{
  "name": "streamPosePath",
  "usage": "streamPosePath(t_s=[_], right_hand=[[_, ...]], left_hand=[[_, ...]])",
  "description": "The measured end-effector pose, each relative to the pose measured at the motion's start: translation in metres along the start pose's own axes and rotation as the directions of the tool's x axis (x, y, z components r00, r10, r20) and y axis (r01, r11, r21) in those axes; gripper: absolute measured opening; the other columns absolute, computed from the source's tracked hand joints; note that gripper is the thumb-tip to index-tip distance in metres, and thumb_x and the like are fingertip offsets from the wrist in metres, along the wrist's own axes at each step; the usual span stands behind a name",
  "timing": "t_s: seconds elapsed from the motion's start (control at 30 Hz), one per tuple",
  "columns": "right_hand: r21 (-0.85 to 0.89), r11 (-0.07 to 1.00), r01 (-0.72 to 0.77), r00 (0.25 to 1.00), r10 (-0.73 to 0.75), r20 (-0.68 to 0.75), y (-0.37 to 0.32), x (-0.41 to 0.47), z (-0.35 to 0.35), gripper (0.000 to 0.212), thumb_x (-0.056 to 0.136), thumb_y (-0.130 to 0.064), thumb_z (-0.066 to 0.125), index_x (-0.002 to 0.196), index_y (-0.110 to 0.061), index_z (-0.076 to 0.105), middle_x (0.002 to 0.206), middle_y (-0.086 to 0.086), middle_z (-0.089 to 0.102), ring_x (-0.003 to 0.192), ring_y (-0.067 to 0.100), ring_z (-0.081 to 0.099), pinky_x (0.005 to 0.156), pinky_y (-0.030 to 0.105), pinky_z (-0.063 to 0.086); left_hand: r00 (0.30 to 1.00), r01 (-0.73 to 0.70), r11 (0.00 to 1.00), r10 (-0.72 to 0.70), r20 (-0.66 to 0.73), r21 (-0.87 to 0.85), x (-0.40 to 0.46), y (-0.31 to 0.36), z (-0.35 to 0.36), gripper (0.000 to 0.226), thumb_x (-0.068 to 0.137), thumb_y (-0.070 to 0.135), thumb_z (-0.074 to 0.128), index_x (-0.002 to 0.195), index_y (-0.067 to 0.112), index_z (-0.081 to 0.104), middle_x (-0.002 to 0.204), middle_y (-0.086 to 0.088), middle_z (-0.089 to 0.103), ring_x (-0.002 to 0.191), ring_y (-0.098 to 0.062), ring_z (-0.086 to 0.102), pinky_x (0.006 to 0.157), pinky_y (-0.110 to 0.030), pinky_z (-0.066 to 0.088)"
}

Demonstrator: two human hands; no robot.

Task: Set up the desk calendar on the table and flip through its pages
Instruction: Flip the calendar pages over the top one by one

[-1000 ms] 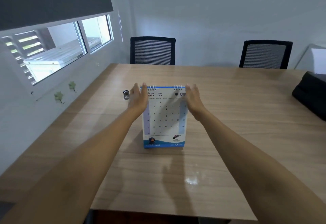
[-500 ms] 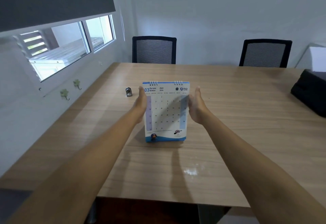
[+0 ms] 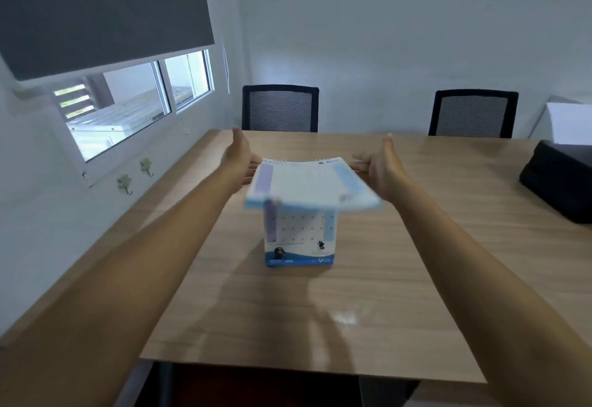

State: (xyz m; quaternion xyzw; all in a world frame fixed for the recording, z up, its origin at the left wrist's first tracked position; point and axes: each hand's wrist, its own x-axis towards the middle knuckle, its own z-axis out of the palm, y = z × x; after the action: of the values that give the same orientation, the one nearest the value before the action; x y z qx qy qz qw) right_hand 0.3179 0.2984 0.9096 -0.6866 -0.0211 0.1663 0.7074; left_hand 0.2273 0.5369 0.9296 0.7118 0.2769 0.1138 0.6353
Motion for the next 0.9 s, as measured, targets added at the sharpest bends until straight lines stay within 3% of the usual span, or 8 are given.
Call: streamPosePath(t_s=[0.1,0.2,0.37,0.5,0.6,0.7,0.8,0.9], right_hand=[[0.019,0.998,0.066,0.997,-0.066,0.045,-0.01,0.002,0.004,0.078,0.095,-0.059,0.001,0.123,-0.013,0.058,0.119,0.002,0.068,0.12,0.022,0.054,0.117,0.045,0.018],[-0.061,0.989,0.138,0.985,-0.131,0.108,-0.012,-0.001,0.019,0.08,0.093,-0.061,-0.006,0.148,-0.02,0.036,0.157,-0.004,0.031,0.147,0.021,0.023,0.119,0.049,0.01],[-0.329,0.882,0.336,0.941,-0.298,0.161,0.0,0.009,0.041,0.065,0.099,-0.051,0.004,0.142,-0.017,0.038,0.137,-0.002,0.045,0.128,0.013,0.04,0.114,0.035,0.026],[-0.655,0.699,0.288,0.955,-0.254,0.149,0.02,0.039,0.045,0.076,0.086,-0.059,0.001,0.148,-0.023,0.026,0.16,0.002,0.02,0.148,0.029,0.016,0.118,0.057,0.014],[-0.766,0.607,0.214,0.974,-0.193,0.119,0.026,0.036,0.045,0.06,0.096,-0.052,0.004,0.152,-0.035,0.015,0.163,-0.01,0.005,0.151,0.024,-0.002,0.118,0.057,-0.001],[-0.758,0.624,0.188,0.977,-0.201,0.077,0.029,0.038,0.044,0.059,0.098,-0.052,0.008,0.151,-0.032,0.024,0.162,-0.006,0.016,0.15,0.027,0.008,0.118,0.057,0.001],[-0.804,0.565,0.183,0.97,-0.234,0.056,0.031,0.041,0.043,0.057,0.099,-0.048,0.009,0.145,-0.026,0.035,0.156,0.006,0.03,0.144,0.034,0.023,0.116,0.059,0.012],[-0.707,0.667,0.236,0.951,-0.308,0.027,0.037,0.043,0.043,0.055,0.099,-0.046,0.013,0.122,-0.018,0.054,0.134,0.013,0.05,0.128,0.032,0.042,0.113,0.057,0.025]], left_hand=[[0.997,-0.074,0.996,0.075,0.011,-0.046,-0.002,0.011,0.002,0.083,0.091,0.067,0.007,0.142,0.011,0.041,0.136,-0.014,0.056,0.119,-0.031,0.055,0.101,-0.044,0.042],[0.989,-0.144,0.988,0.143,0.026,0.063,-0.002,0.013,0.014,0.078,0.092,0.065,0.003,0.144,0.018,0.036,0.149,-0.01,0.044,0.136,-0.033,0.043,0.11,-0.047,0.032],[0.978,-0.194,0.887,0.206,0.018,0.419,0.008,0.005,0.03,0.072,0.098,0.055,0.005,0.139,0.012,0.046,0.141,-0.018,0.05,0.127,-0.036,0.049,0.105,-0.043,0.039],[0.962,-0.264,0.759,0.255,0.102,0.595,0.024,-0.01,0.032,0.069,0.098,0.051,0.007,0.138,0.01,0.044,0.147,-0.017,0.044,0.132,-0.038,0.042,0.109,-0.046,0.033],[0.953,-0.297,0.705,0.266,0.147,0.645,0.027,-0.016,0.03,0.057,0.102,0.039,0.011,0.098,0.005,0.056,0.109,-0.019,0.058,0.102,-0.035,0.051,0.095,-0.038,0.038],[0.946,-0.313,0.657,0.282,0.161,0.686,0.03,-0.022,0.028,0.059,0.102,0.04,0.009,0.075,0.005,0.047,0.084,-0.017,0.056,0.085,-0.032,0.049,0.079,-0.036,0.036],[0.955,-0.291,0.689,0.253,0.155,0.664,0.038,-0.03,0.026,0.062,0.099,0.048,0.006,0.073,0.009,0.047,0.089,-0.014,0.057,0.094,-0.035,0.053,0.087,-0.043,0.042],[0.969,-0.246,0.805,0.215,0.121,0.539,0.046,-0.041,0.025,0.073,0.09,0.062,0.003,0.104,0.01,0.053,0.113,-0.011,0.059,0.11,-0.032,0.052,0.099,-0.05,0.041]])
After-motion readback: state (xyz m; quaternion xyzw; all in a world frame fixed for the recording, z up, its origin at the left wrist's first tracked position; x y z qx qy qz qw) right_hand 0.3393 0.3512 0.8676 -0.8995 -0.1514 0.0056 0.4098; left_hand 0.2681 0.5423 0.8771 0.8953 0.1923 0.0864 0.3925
